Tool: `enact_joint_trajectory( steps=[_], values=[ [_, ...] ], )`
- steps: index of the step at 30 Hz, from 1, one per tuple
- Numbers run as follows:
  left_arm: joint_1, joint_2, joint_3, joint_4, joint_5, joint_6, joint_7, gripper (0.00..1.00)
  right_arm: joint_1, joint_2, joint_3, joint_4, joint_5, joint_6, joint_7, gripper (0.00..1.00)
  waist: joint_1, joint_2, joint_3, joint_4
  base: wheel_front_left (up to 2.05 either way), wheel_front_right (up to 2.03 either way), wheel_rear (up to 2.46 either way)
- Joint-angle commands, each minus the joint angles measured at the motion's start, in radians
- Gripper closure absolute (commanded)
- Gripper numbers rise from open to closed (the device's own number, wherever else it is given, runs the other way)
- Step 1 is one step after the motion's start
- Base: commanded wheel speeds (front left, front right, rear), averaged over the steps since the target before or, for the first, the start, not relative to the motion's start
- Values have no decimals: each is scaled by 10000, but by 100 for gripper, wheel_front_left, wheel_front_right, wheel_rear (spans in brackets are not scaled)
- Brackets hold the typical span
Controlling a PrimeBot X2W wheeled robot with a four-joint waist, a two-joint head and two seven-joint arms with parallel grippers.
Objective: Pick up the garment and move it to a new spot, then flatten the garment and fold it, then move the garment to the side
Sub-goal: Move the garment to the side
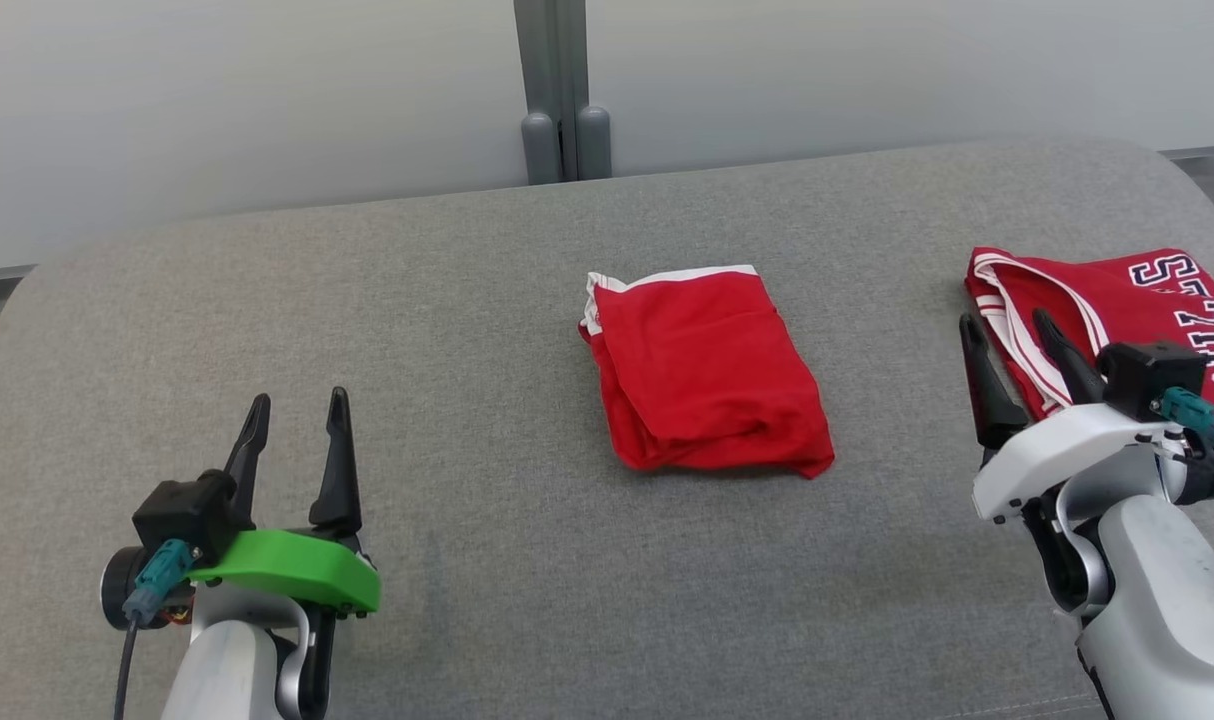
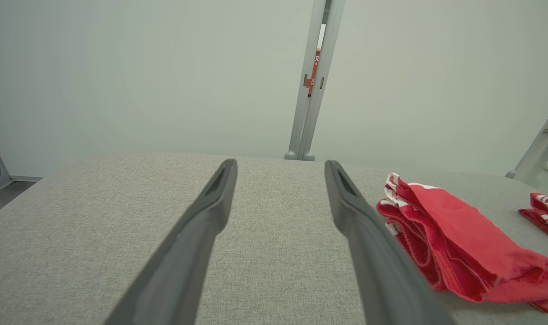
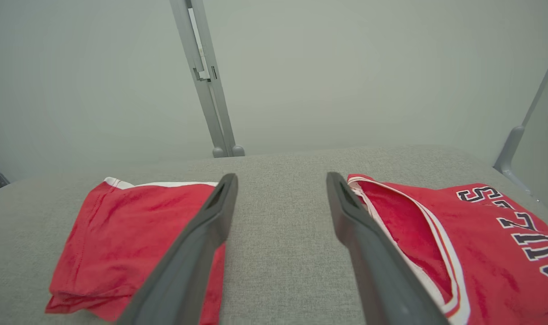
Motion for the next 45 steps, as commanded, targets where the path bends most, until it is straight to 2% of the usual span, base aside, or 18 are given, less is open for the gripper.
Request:
enact_joint_trajectory(
  steps=[1,11,31,37,45],
  values=[
    [188,99,69,-73,17,-38,3,0,185,-50,-19,88,74,4,-28,0,0,0,-45,-53,0,0,0],
    [476,44,127,-216,-7,-49,4,0,-14,-121,261,386,398,4,-351,0,0,0,25,24,0,0,0],
    [309,-18,135,-235,-61,-51,4,0,-438,-94,607,754,545,4,-239,0,0,0,316,129,0,0,0],
    [55,-18,52,-333,9,-51,4,0,-1254,-102,824,1078,725,4,948,0,0,0,654,295,0,0,0],
    [-310,-37,-291,-577,-108,-52,4,0,-2994,203,772,2422,1146,4,4587,0,0,0,1413,1046,0,0,0]
  ],
)
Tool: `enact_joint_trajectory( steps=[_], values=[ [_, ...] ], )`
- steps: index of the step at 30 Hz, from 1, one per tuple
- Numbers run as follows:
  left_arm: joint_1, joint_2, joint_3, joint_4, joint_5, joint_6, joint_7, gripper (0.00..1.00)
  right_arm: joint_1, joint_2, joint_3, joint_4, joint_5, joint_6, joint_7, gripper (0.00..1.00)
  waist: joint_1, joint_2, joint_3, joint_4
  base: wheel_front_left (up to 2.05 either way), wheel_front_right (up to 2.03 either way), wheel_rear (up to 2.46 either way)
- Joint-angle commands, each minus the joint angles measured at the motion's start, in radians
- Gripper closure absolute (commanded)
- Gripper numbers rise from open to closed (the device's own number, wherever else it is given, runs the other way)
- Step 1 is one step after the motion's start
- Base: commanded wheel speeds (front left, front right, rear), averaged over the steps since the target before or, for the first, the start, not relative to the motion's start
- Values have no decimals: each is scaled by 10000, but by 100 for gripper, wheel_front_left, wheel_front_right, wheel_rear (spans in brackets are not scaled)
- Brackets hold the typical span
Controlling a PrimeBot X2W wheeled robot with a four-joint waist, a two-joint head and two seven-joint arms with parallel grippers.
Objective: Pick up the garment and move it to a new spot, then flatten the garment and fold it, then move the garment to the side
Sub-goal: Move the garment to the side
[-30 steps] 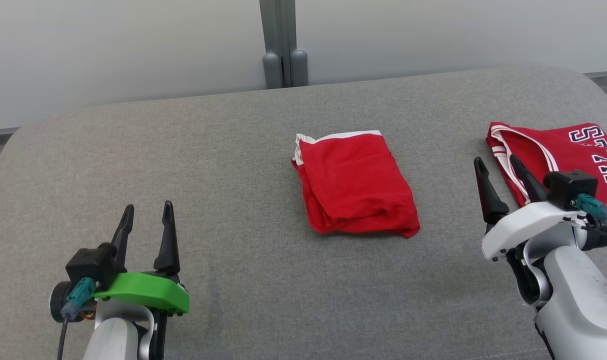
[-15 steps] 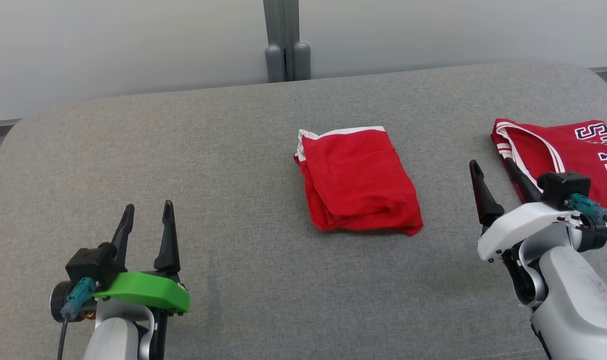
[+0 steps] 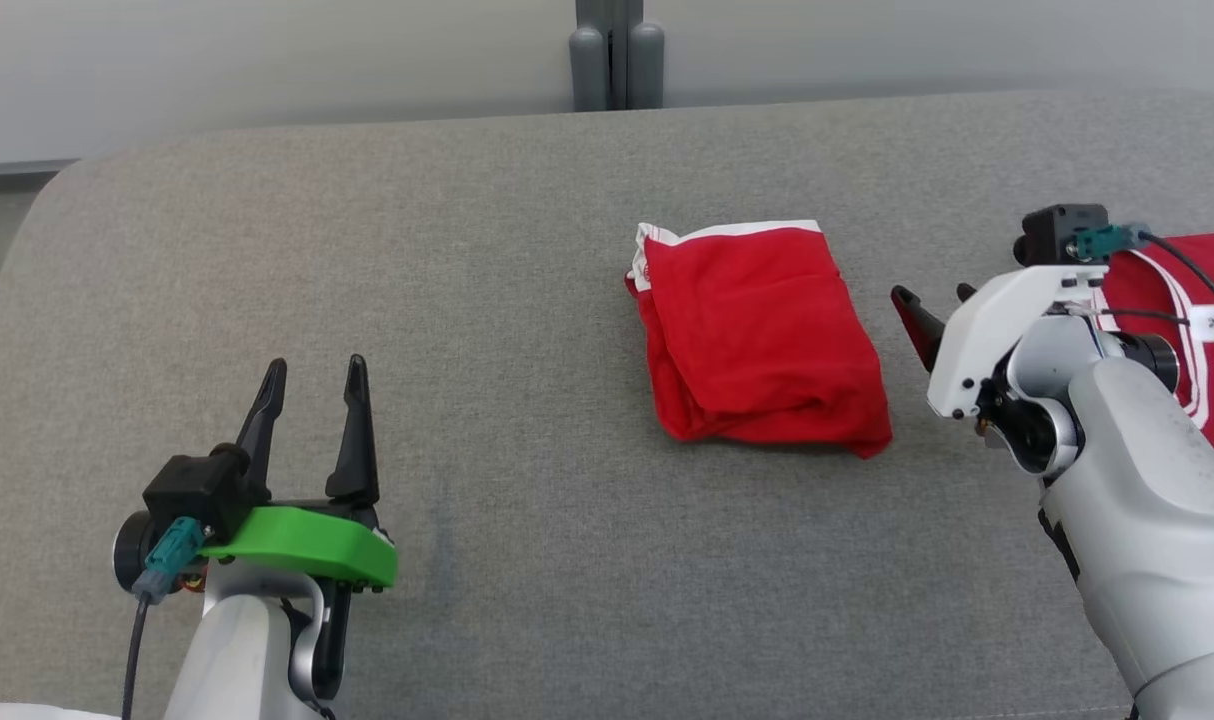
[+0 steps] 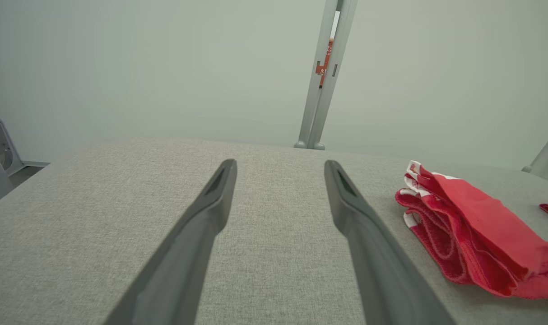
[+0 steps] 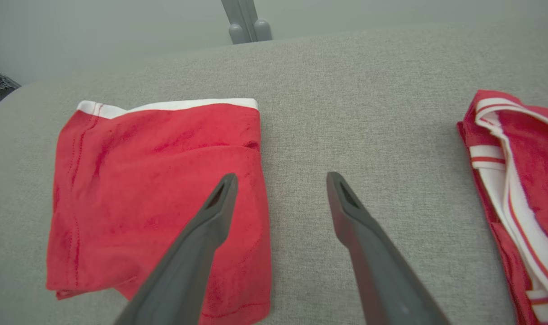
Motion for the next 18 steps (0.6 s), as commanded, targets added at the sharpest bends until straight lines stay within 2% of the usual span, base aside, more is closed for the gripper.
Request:
enact_joint_trajectory(
  steps=[1,8,13,17,18],
  values=[
    [-213,21,-34,-45,-125,-48,6,0,-274,94,-33,226,25,4,360,0,0,0,480,455,0,0,0],
    [-558,13,-329,-103,-201,-40,7,0,-1393,490,-487,1676,-952,2,1253,0,0,0,1122,976,0,0,0],
    [-719,10,-556,-96,-394,-41,6,0,-1557,683,-635,2521,-1377,2,1385,0,0,0,1299,1233,0,0,0],
    [-716,10,-560,-99,-408,-41,6,0,-1491,793,-671,3335,-1760,2,1961,0,0,0,1291,1236,0,0,0],
    [-681,8,-545,-111,-408,-41,6,0,-1480,797,-628,3512,-1883,0,2140,4,0,0,1269,1212,0,0,0]
  ],
)
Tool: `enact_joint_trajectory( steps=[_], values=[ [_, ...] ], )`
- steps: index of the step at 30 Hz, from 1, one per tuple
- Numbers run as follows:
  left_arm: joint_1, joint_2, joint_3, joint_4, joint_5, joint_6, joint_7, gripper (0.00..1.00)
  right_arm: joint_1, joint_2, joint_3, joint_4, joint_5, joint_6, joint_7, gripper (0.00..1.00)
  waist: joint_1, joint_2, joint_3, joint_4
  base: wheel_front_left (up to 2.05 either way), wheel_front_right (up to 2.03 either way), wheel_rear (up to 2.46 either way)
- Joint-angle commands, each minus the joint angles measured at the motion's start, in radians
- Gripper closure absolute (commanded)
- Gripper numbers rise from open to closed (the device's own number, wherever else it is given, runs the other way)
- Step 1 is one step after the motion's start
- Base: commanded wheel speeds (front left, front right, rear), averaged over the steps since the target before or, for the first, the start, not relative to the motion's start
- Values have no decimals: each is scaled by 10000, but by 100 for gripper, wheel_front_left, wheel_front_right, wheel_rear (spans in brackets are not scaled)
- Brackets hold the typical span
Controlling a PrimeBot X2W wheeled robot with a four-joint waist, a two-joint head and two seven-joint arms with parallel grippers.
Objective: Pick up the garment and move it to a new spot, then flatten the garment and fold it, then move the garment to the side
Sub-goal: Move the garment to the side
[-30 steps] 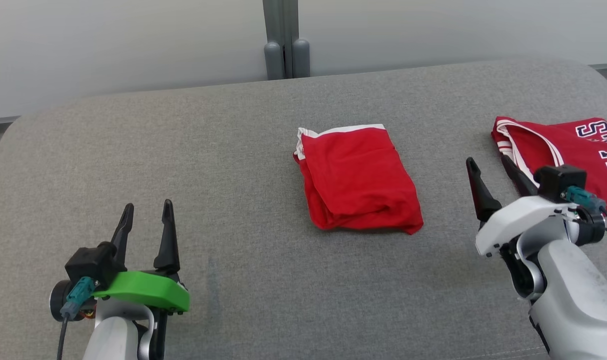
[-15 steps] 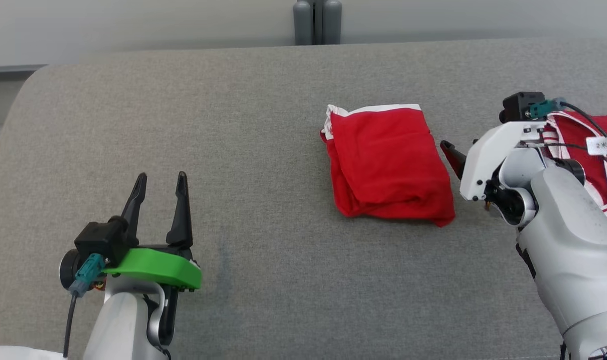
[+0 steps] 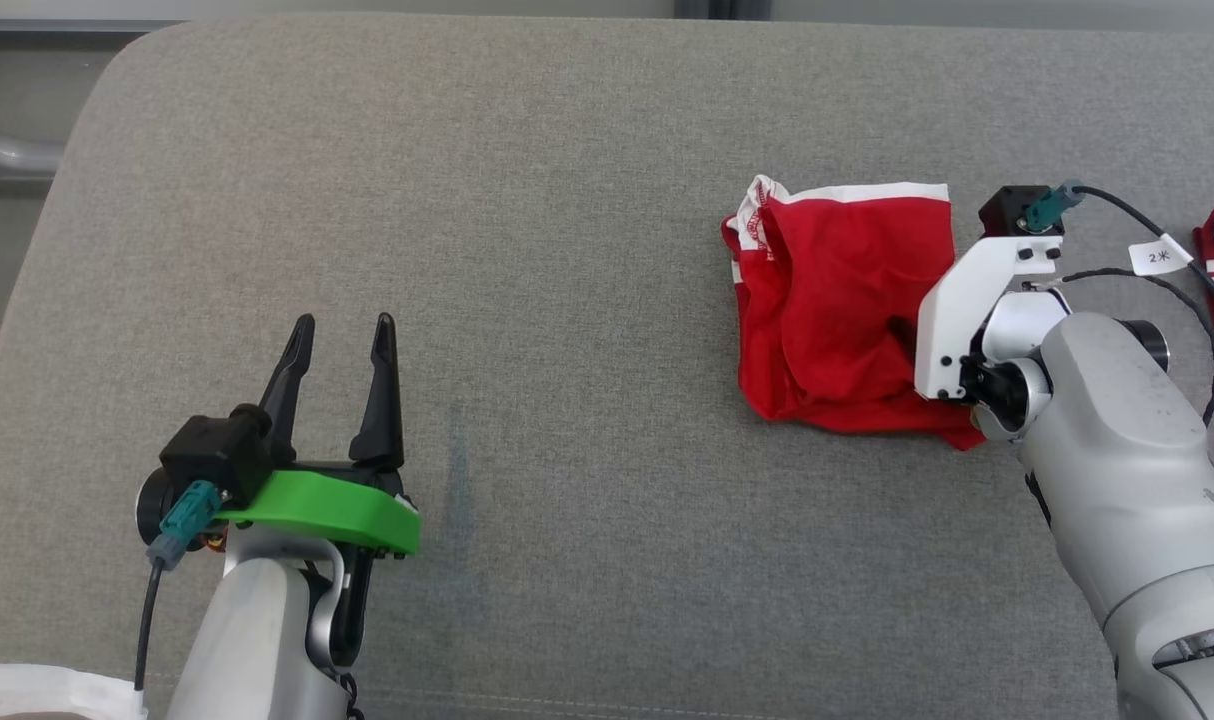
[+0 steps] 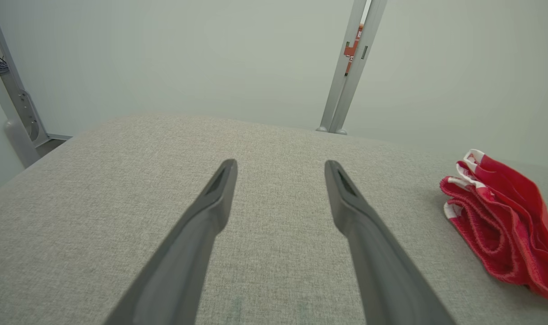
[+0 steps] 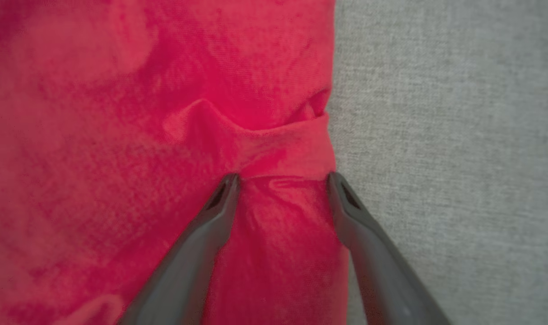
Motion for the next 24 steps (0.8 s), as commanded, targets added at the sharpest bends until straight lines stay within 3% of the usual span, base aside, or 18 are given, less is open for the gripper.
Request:
enact_joint_trajectory(
  steps=[1,3,9,15,21,24],
  values=[
    [-35,19,46,-44,-9,-31,4,0,336,44,123,416,-194,-3,307,42,0,0,-20,-26,0,0,0],
    [30,20,77,-52,-30,-31,4,0,287,-3,294,506,-377,-3,501,100,0,0,-64,-84,0,0,0],
    [129,20,80,-82,-112,-30,5,0,-5,-323,1234,171,-739,-14,752,100,0,0,-169,-338,0,0,0],
    [118,19,194,-188,-36,-26,4,0,-702,-848,2868,-988,-706,-11,811,100,0,0,-218,-829,0,0,0],
    [191,20,576,-514,148,-27,4,0,-1419,-1896,4737,-2743,95,-11,1429,100,0,0,-163,-1893,0,0,0],
    [136,26,695,-654,197,-28,4,0,-1768,-2596,5113,-3553,505,-10,1702,100,0,0,-53,-2456,0,0,0]
  ],
)
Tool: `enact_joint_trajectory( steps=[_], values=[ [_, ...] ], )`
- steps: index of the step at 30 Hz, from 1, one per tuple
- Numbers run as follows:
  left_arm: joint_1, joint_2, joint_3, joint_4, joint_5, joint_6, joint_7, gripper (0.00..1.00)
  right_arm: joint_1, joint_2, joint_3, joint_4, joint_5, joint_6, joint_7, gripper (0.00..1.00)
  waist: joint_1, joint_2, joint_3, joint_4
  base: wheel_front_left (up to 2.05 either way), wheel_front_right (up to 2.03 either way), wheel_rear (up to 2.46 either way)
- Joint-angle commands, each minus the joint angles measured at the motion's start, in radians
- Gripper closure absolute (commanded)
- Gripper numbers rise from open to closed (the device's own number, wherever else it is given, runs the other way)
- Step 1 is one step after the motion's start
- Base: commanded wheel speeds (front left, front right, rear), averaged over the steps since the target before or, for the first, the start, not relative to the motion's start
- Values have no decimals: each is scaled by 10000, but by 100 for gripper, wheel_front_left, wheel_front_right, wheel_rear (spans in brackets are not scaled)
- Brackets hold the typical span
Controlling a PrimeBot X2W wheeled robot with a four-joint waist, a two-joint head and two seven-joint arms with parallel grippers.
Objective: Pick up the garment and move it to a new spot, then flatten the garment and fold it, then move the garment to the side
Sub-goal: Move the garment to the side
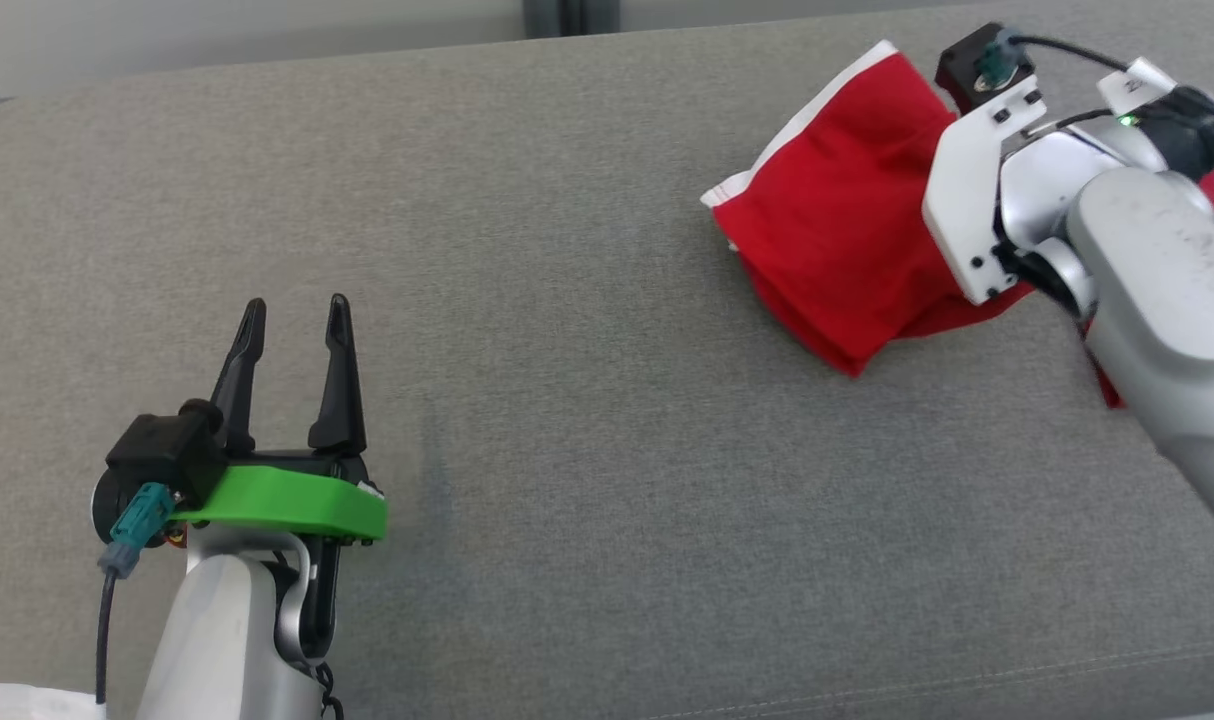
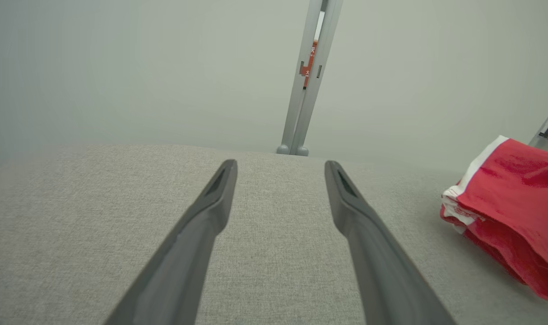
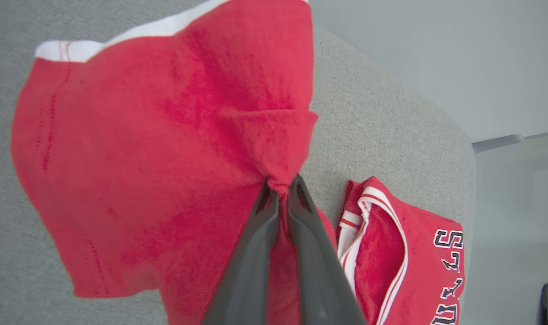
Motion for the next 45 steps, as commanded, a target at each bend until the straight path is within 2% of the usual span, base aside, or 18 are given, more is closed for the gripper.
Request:
enact_joint_trajectory(
  steps=[1,7,11,17,19,26,27,28,34,38,45],
  values=[
    [-11,41,88,-76,101,-28,4,0,-129,-233,46,-173,91,-19,97,100,-1,0,171,-872,0,0,0],
    [-480,72,-55,-285,315,-29,4,0,-99,-1193,-580,-518,195,-19,-49,100,-1,0,679,-1658,0,0,0],
    [-783,81,-336,-361,301,-30,4,0,180,-1572,-1319,-189,-72,-19,-468,100,-1,0,1088,-1808,0,0,0],
    [-1220,246,-831,-365,204,-30,4,0,363,-2020,-2643,561,-754,-21,-1457,100,-1,0,1696,-1560,0,0,0],
    [-1339,326,-919,-387,180,-30,4,0,392,-1916,-3360,989,-700,-19,-1780,100,-1,0,1879,-1436,0,0,0],
    [-1605,506,-1094,-458,218,-31,4,0,370,-1808,-5075,2151,-1582,-19,-2479,100,-1,0,2332,-980,0,0,0],
    [-1635,501,-1099,-467,219,-31,4,0,396,-1743,-5425,2309,-1745,-19,-2594,93,-1,0,2359,-918,0,0,0],
    [-1643,495,-1094,-474,213,-31,4,0,413,-1703,-5686,2403,-1904,-19,-2684,0,-1,0,2369,-882,0,0,0],
    [-1456,488,-1103,-425,227,-31,4,0,485,-1287,-7160,2925,-2869,-19,-3292,0,-1,0,2090,-741,0,0,0],
    [-1216,439,-947,-327,156,-31,4,0,630,-714,-7765,2563,-2555,-19,-4183,0,-1,0,1572,-706,0,0,0],
    [-731,273,-498,-95,91,-31,4,0,1675,-61,-7098,990,-1424,-18,-5851,0,-1,0,442,-616,0,0,0]
  ],
)
